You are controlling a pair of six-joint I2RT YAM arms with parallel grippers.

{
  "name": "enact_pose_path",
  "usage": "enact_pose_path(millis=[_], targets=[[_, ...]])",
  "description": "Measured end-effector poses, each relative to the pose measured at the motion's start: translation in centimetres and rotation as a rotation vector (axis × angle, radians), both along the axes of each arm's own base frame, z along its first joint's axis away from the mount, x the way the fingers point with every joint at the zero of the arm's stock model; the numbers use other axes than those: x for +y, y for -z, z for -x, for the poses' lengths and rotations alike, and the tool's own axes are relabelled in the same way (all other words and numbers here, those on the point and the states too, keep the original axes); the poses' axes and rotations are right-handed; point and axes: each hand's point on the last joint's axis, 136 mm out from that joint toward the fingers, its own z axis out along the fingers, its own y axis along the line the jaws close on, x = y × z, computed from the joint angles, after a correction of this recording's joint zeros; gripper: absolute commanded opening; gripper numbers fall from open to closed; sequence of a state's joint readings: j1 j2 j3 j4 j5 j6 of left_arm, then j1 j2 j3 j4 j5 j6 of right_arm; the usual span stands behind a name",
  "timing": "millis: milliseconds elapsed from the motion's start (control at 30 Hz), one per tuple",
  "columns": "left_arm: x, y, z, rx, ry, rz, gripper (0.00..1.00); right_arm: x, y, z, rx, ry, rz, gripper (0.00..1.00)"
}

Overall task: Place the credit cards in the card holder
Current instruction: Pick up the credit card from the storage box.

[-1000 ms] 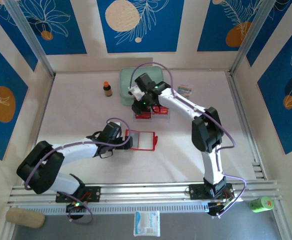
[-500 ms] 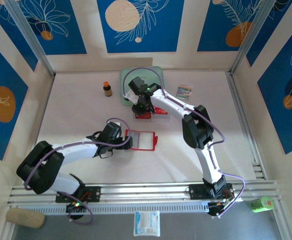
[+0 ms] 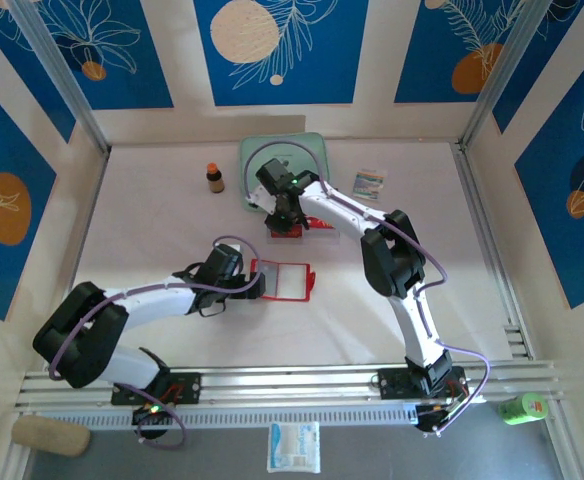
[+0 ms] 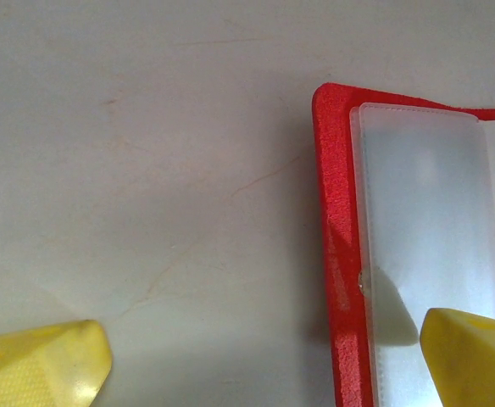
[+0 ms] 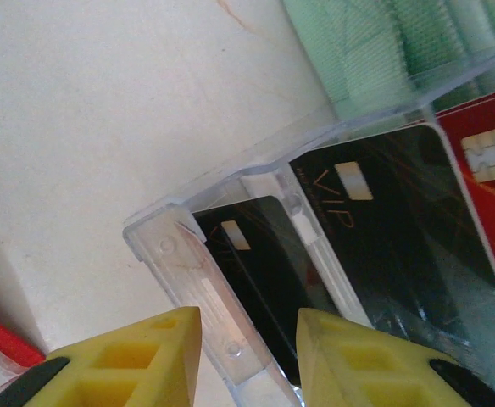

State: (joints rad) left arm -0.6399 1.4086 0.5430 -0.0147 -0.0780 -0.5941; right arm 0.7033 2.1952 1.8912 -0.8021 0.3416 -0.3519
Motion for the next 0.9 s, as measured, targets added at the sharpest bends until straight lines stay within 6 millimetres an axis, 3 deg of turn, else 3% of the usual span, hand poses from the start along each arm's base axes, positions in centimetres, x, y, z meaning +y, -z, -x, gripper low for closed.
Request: enact_pose_path(millis=[200,500,900], targets=[[0.0,0.0,0.0,0.0,0.0,0.0,1.0,-0.3,1.3,0.7,0.022,-0.004,0.019,0.35],[0.0,0.0,0.0,0.0,0.0,0.0,1.0,-0.5,1.2,0.1,-0.009,-0.003,0.035,0.32],[0.0,0.0,0.0,0.001,0.0,0.0,1.0,-0.8,1.1,-0.2,-0.033,-0.033,0.065,0.15]])
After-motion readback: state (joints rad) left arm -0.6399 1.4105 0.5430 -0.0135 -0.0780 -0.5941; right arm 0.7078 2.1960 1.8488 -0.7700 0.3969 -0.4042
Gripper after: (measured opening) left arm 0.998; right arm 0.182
